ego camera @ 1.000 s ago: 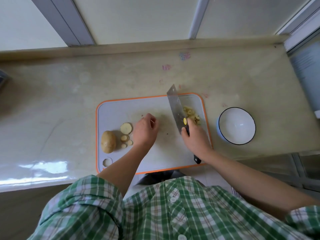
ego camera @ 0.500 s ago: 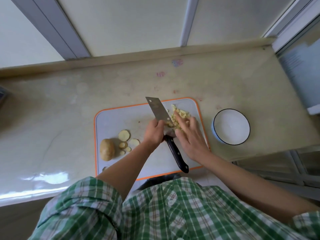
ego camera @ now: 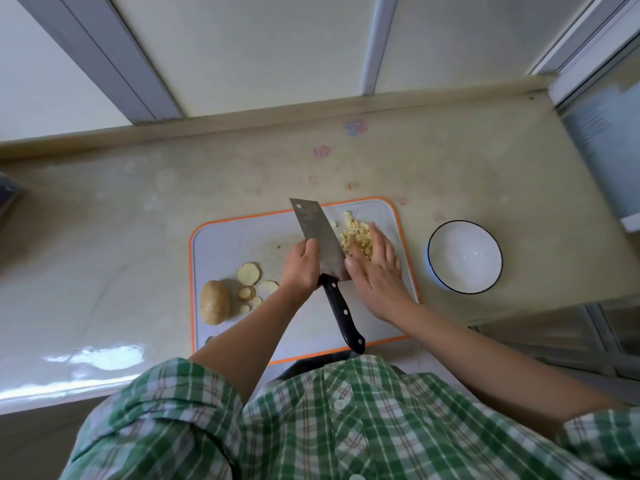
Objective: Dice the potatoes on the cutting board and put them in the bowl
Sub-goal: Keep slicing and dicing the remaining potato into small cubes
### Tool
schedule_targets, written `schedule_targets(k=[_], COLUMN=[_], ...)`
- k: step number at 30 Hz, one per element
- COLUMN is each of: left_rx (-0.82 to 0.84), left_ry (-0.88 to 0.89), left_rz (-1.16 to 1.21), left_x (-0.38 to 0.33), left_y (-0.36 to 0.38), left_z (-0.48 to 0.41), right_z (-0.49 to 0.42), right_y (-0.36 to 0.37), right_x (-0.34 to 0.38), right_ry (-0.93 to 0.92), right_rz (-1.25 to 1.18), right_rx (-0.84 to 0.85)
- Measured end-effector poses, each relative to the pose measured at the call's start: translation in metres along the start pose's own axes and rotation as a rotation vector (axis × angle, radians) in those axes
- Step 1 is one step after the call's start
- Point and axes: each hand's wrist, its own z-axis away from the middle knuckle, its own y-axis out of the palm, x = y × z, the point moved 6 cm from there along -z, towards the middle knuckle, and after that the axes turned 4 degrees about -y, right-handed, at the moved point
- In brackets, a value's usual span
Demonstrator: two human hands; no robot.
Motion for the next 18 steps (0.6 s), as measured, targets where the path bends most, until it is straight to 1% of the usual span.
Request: schedule_targets(k=[3,4,6,7,9,11,12,14,16,18], left_rx=[-0.035,-0.050,-0.081,-0.099,-0.125,-0.152,-0.168,-0.205,-0.246,-0.277], left_ry=[0.024,0.023,0.006,0.000,0.008,0.022,0.028,0.037,0.040,0.035], left_rz=[-0.032,-0.043,-0.033,-0.019,-0.017,-0.043,-0.050,-0.049,-0.078,-0.131], left_x=[-0.003,-0.002,0.000,0.001,-0.001,-0.001,-0.001,-0.002,-0.005,-0.007], left_y=[-0.004,-0.005,-0.010,-0.014,-0.020,-0.027,-0.030,-0.038,-0.049,-0.062], left_z=[-0.002,-0.003,-0.005,-0.006,-0.003,-0.003,-0.001,0.002,0.006,0.008], right_z=[0.000,0.001,0.000,-0.001,-0.001,0.001,0.000,-0.004,-0.008,-0.011], right_y=[0.002,0.003,-0.002,-0.006,-0.011,-0.008,-0.003,0.001,-0.003,-0.003], right_x=[0.007,0.007,0.001,0.001,0.015,0.036,0.044,0.048,0.049,0.060], right_ry=[-0.105,-0.106,-0.022,-0.007,-0.097,-0.232,-0.264,-0.216,-0.170,-0.209], right_rz=[0.003,0.013,0.008,-0.002,-0.021,-0.010,0.019,0.062,0.095,0.111], right_rx=[0.030,0.043,0.013,-0.018,-0.048,-0.009,0.025,0.055,0.024,0.044])
